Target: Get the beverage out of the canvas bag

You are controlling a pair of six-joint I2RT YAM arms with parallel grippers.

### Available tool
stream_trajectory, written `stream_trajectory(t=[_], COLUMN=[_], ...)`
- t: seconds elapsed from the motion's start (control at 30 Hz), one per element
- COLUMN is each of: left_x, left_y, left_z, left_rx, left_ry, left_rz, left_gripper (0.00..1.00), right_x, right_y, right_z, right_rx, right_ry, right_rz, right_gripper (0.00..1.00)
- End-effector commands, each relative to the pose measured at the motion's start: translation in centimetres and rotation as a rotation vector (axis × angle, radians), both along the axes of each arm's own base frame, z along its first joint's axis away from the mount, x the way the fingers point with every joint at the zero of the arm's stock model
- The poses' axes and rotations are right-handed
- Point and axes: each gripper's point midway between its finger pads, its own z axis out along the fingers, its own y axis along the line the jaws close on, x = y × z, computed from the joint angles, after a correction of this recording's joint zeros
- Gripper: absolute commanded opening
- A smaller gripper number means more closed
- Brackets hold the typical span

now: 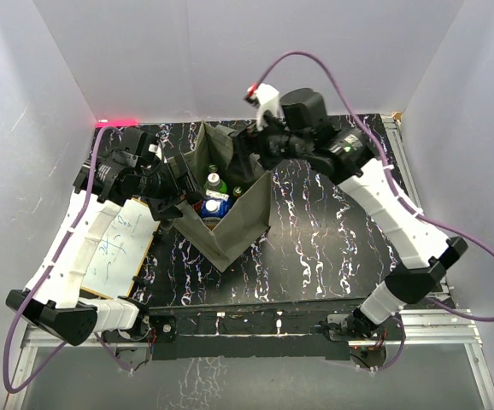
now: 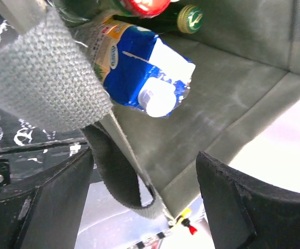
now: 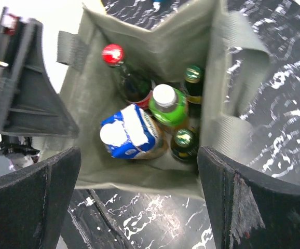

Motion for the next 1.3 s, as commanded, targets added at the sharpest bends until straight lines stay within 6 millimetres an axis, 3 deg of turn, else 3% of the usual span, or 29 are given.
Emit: stream_trajectory(t=[0.0,0.27,0.47,0.6,0.73,0.9,1.27], left_x=[-1.8,-2.6,-3.1,-3.3,-3.1,-3.5,-4.1], left_y=[1.8,2.4,2.4,2.1,1.4,1.1,1.4], left_z=[-0.7,-2.0,-2.2,-2.4,-2.2,-2.4,-2.5], left_rx=[0.092,0.121,0.119,0.102,0.080,0.065,0.071], left_ry=[0.001,0.023,0.029,0.042,0.039,0.057,0.064], left_rz=[-0.070,-0.088,-0.103,-0.121,-0.163,-0.184,-0.184], left_gripper=[0.74,0.46,0.23,0.19,0.16,0.14,0.10], right_x=[-0.6,-3.0,-3.4,-3.7,-3.2,-2.3,-2.9], right_y=[3.7,7.5,7.9,8.0,8.5,8.3,8.9], right_z=[1.2,-2.6,-5.5,-6.3,-9.4,-10.7,-13.3], right_rx=[-0.049,-0.188,-0.302,-0.344,-0.457,-0.537,-0.573], right_ry=[-0.152,-0.184,-0.188,-0.207,-0.211,-0.243,-0.227], right_rz=[0.122,0.308,0.293,0.308,0.282,0.240,0.283], right_gripper=[0.98,0.99,0.99,0.99,0.99,0.99,0.99])
